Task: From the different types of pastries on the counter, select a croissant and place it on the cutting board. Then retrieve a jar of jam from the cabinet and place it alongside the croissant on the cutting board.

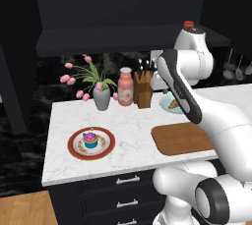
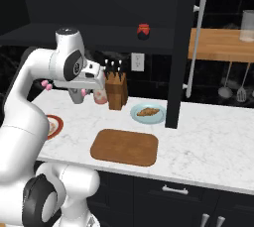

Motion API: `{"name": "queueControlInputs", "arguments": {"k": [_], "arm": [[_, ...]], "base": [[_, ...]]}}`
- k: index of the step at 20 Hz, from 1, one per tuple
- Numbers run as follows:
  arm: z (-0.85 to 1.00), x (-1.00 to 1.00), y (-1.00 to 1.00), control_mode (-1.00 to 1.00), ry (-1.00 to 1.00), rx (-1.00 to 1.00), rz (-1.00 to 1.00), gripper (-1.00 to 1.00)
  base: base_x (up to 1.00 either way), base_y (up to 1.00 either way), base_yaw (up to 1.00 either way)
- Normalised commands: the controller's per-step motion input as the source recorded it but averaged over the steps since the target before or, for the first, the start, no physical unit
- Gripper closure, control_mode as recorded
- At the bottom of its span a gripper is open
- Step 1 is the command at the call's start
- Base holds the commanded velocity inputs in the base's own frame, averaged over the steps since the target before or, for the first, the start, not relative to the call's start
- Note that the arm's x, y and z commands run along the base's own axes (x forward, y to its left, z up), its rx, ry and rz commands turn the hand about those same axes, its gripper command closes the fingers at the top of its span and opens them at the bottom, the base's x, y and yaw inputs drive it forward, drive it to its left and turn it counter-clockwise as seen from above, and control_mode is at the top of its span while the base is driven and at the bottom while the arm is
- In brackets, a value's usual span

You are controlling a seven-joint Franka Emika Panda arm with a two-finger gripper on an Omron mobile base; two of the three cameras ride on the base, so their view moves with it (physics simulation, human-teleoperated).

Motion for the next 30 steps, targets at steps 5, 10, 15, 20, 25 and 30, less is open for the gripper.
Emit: {"name": "queueControlInputs", "arguments": {"k": [5, 10, 15, 20, 25, 30], "arm": [[0.00, 0.00, 0.07, -1.00, 0.00, 0.00, 0.00, -1.00], [-0.03, 0.00, -0.19, -1.00, 0.00, -0.11, -0.05, -1.00], [0.02, 0.03, -0.26, -1.00, 0.00, -0.06, -0.05, -1.00], [0.59, 0.00, -0.34, -1.00, -0.06, 0.00, 0.00, -1.00], [0.57, 0.09, -0.20, -1.00, -0.09, -0.03, -0.05, -1.00], [0.29, 0.41, -0.02, -1.00, -0.19, -0.16, -0.21, -1.00]], "base": [[0.00, 0.00, 0.00], [0.00, 0.00, 0.00], [0.00, 0.00, 0.00], [0.00, 0.00, 0.00], [0.00, 0.00, 0.00], [0.00, 0.00, 0.00]]}}
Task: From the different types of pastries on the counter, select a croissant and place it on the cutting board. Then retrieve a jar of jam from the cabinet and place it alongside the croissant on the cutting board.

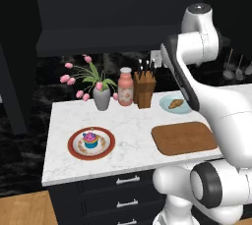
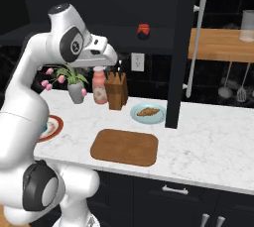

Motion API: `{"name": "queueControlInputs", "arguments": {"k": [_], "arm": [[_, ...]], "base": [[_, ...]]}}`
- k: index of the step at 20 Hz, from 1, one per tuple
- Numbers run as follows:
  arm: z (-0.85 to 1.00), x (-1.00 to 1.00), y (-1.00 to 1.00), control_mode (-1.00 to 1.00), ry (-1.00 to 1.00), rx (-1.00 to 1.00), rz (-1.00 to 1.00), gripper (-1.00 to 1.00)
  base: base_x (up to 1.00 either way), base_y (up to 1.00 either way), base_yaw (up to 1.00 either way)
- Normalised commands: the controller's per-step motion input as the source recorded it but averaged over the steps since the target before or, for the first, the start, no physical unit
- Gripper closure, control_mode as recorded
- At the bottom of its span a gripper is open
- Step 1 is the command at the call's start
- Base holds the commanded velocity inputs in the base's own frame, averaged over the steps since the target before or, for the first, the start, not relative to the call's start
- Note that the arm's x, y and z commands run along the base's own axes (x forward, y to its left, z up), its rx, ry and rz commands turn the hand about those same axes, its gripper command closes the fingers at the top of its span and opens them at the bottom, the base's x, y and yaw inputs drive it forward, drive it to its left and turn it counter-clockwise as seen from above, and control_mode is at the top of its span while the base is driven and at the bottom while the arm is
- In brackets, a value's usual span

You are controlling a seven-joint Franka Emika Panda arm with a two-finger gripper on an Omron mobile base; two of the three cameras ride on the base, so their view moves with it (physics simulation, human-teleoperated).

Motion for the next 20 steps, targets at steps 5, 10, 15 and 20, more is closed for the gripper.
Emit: {"name": "queueControlInputs", "arguments": {"k": [5, 10, 15, 20], "arm": [[0.56, 0.17, -0.34, -1.00, -0.32, -0.12, -0.25, -1.00], [0.52, 0.04, -0.47, -1.00, -0.15, -0.01, -0.08, -1.00], [0.19, 0.14, -0.50, -1.00, 0.00, 0.07, 0.07, -1.00], [0.13, 0.21, -0.44, -1.00, -0.03, 0.05, 0.24, -1.00]], "base": [[0.00, 0.00, 0.00], [0.00, 0.00, 0.00], [0.00, 0.00, 0.00], [0.00, 0.00, 0.00]]}}
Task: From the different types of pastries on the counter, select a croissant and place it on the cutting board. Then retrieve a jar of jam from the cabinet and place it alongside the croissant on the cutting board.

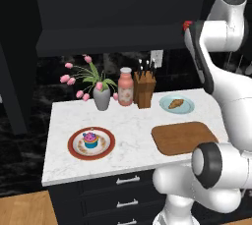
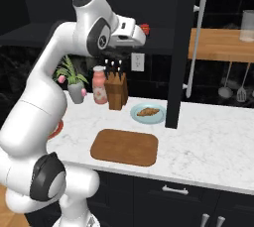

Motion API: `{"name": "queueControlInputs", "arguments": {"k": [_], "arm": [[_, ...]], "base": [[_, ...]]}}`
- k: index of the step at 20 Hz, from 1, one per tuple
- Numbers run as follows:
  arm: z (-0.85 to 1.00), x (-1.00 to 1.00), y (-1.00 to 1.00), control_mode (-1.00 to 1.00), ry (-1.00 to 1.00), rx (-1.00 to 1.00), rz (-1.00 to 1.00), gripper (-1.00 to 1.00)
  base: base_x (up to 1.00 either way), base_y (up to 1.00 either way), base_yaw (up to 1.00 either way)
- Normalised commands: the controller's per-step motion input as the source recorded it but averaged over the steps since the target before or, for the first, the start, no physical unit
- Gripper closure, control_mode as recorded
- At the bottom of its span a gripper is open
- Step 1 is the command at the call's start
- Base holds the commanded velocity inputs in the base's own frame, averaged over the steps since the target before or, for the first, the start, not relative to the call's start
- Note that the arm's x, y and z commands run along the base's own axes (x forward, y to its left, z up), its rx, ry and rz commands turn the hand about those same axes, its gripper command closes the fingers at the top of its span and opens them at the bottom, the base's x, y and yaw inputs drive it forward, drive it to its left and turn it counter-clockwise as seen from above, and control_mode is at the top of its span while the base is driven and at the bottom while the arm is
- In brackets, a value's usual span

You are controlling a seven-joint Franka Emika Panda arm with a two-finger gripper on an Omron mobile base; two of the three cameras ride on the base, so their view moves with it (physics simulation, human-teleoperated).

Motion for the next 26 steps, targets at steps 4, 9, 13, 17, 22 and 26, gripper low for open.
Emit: {"name": "queueControlInputs", "arguments": {"k": [4, 9, 13, 17, 22, 26], "arm": [[0.06, 0.18, -0.29, -1.00, -0.22, 0.00, 0.18, -1.00], [0.02, 0.44, -0.21, -1.00, -0.16, 0.00, 0.11, -1.00], [0.21, 0.59, -0.02, -1.00, -0.04, 0.02, 0.00, -1.00], [0.44, 0.50, 0.00, -1.00, 0.11, 0.10, 0.00, -1.00], [0.32, 0.43, 0.00, -1.00, 0.16, 0.05, 0.00, -1.00], [0.03, 0.13, 0.00, -1.00, 0.11, 0.00, 0.00, -1.00]], "base": [[0.00, 0.00, 0.00], [0.00, 0.00, 0.00], [0.00, 0.00, 0.00], [0.00, 0.00, 0.00], [0.00, 0.00, 0.00], [0.00, 0.00, 0.00]]}}
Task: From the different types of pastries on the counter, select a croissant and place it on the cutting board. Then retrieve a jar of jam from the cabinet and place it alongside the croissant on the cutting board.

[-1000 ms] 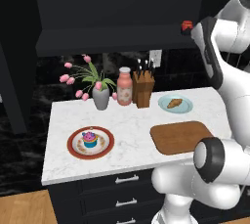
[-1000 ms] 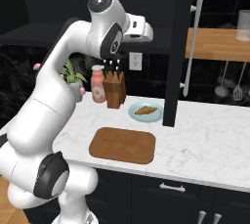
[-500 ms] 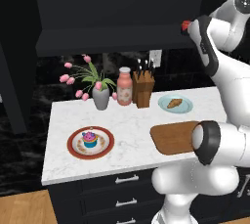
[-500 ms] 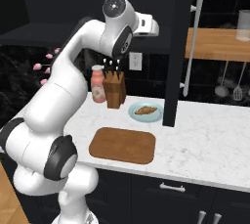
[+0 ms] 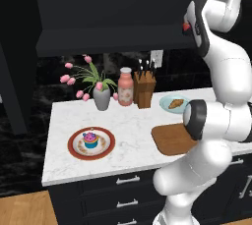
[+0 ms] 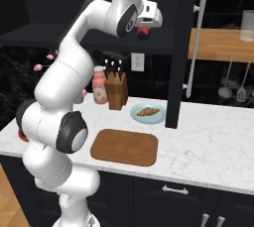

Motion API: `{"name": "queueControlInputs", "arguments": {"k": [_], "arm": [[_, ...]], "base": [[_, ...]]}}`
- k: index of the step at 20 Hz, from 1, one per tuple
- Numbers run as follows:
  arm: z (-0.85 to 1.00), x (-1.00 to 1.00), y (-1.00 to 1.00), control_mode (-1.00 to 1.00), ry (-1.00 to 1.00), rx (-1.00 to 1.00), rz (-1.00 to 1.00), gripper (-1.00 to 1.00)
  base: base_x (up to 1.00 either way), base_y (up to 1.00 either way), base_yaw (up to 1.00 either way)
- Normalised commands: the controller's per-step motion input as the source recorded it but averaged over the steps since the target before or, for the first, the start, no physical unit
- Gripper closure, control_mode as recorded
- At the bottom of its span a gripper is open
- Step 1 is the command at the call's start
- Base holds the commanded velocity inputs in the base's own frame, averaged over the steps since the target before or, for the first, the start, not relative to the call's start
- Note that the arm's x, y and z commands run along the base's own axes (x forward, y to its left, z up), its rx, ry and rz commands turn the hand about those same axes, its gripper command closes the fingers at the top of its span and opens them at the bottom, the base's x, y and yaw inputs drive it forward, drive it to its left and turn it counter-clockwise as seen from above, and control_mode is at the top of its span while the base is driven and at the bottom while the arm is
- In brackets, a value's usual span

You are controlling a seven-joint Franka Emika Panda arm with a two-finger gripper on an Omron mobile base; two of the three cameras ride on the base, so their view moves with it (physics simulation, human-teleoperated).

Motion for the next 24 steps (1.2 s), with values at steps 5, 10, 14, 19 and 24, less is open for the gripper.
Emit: {"name": "queueControlInputs", "arguments": {"k": [5, 10, 14, 19, 24], "arm": [[-0.01, 0.07, 0.02, -1.00, 0.00, 0.00, 0.00, -1.00], [-0.30, 0.14, 0.11, -1.00, -0.06, -0.02, -0.01, -1.00], [-0.37, 0.16, 0.07, -1.00, -0.08, -0.02, 0.00, -1.00], [-0.34, 0.23, 0.02, -1.00, -0.09, -0.03, 0.00, -1.00], [-0.13, 0.49, 0.02, -1.00, -0.02, -0.01, 0.00, -1.00]], "base": [[0.00, 0.00, 0.00], [0.00, 0.00, 0.00], [0.00, 0.00, 0.00], [0.00, 0.00, 0.00], [0.00, 0.00, 0.00]]}}
